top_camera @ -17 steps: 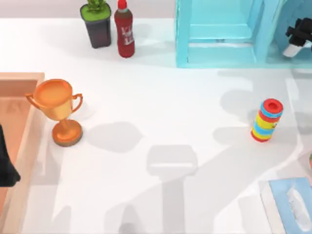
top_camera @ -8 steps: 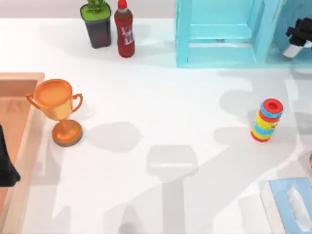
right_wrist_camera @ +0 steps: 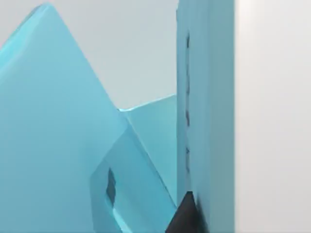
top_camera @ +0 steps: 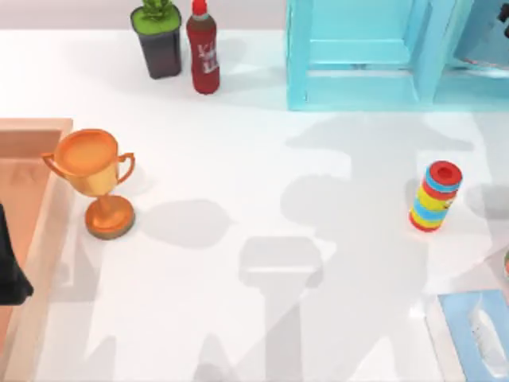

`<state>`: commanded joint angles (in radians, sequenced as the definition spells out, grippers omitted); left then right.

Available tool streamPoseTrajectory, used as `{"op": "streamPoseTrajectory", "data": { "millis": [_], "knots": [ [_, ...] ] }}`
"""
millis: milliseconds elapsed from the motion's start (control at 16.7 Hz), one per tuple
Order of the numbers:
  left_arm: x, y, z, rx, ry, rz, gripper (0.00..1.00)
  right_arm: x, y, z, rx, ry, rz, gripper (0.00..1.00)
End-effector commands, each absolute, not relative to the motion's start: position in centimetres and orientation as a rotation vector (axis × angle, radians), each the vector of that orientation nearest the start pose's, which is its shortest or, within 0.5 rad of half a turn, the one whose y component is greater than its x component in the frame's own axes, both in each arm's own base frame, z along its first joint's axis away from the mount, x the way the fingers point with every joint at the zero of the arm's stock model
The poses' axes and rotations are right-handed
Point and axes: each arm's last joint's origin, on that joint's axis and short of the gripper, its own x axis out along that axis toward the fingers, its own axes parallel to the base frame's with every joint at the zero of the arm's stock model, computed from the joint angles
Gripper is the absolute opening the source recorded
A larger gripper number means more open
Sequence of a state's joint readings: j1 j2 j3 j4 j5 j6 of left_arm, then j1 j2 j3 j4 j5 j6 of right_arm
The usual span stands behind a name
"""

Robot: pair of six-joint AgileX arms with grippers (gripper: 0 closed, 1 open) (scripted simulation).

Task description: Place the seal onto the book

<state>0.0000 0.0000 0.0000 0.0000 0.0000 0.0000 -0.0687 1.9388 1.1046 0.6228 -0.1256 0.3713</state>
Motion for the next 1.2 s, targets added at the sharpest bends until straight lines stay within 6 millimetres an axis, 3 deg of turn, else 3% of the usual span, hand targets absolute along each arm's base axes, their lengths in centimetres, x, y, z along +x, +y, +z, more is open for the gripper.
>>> {"op": "streamPoseTrajectory", "data": {
  "millis": [120,360,660,900,1200],
  "knots": [
    [10.6,-0.1,16.0,0.0,0.0,0.0,1.0,41.0,-2.2,21.0,0.372,0.2,0.042,0.0],
    [10.6,-0.1,16.0,0.0,0.0,0.0,1.0,37.9,-2.3,23.4,0.374,0.22,0.03,0.0],
    [10.6,-0.1,16.0,0.0,0.0,0.0,1.0,31.7,-2.3,28.6,0.374,0.174,0.024,0.0],
    [10.6,-0.1,16.0,0.0,0.0,0.0,1.0,27.7,-2.2,28.9,0.377,0.214,0.018,0.0],
    [10.6,-0.1,16.0,0.0,0.0,0.0,1.0,27.1,-2.1,28.8,0.376,0.223,0.021,0.0]
  ]
}}
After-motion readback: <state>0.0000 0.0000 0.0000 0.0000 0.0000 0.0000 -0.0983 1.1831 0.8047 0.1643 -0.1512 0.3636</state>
